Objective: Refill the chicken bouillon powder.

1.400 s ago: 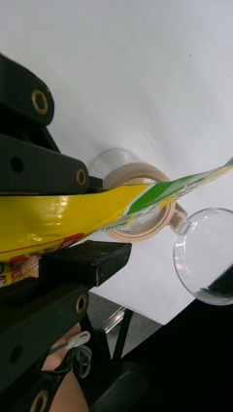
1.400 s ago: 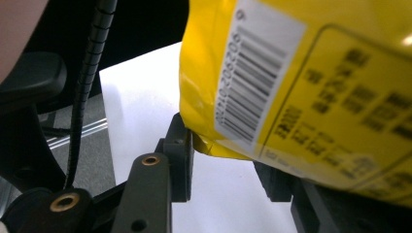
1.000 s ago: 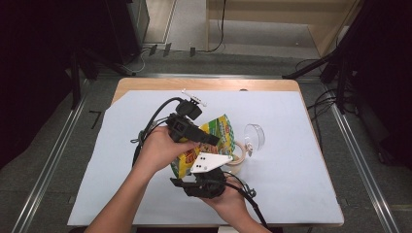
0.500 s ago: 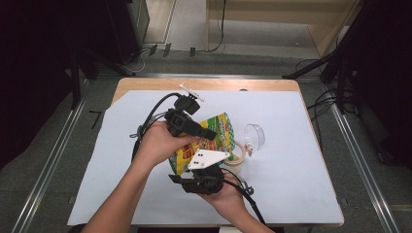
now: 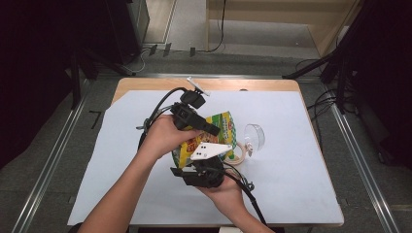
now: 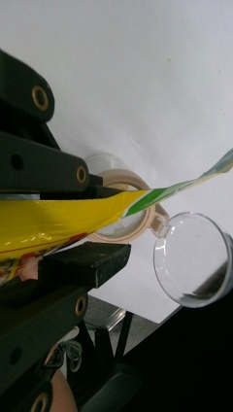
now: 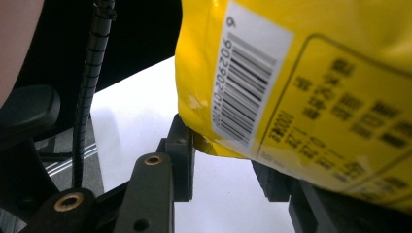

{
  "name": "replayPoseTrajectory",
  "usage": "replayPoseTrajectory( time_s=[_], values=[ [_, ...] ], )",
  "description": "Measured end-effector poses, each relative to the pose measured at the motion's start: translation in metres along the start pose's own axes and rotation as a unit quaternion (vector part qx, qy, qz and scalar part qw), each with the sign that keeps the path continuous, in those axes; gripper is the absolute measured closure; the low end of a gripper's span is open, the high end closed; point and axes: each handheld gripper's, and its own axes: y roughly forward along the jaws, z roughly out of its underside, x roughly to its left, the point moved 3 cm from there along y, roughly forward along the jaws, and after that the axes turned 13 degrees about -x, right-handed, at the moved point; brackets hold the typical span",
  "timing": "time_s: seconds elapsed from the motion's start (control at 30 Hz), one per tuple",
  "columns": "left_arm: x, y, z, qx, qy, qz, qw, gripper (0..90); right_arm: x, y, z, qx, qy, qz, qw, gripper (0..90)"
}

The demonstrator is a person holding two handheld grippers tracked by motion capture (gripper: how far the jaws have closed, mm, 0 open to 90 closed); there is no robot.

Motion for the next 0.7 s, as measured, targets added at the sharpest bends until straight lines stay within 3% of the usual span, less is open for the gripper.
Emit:
replayPoseTrajectory(
  time_s=[0.37,0.7],
  values=[
    [0.0015,0.0007,-0.0040,0.008,0.000,-0.009,0.9999,76.2,-0.0014,0.0013,-0.0022,-0.004,0.009,0.000,1.0000,65.1],
    [0.0058,0.0039,-0.0100,0.022,-0.020,-0.001,0.9996,77.4,-0.0023,-0.0013,-0.0060,-0.011,0.015,-0.004,0.9998,65.0]
  ],
)
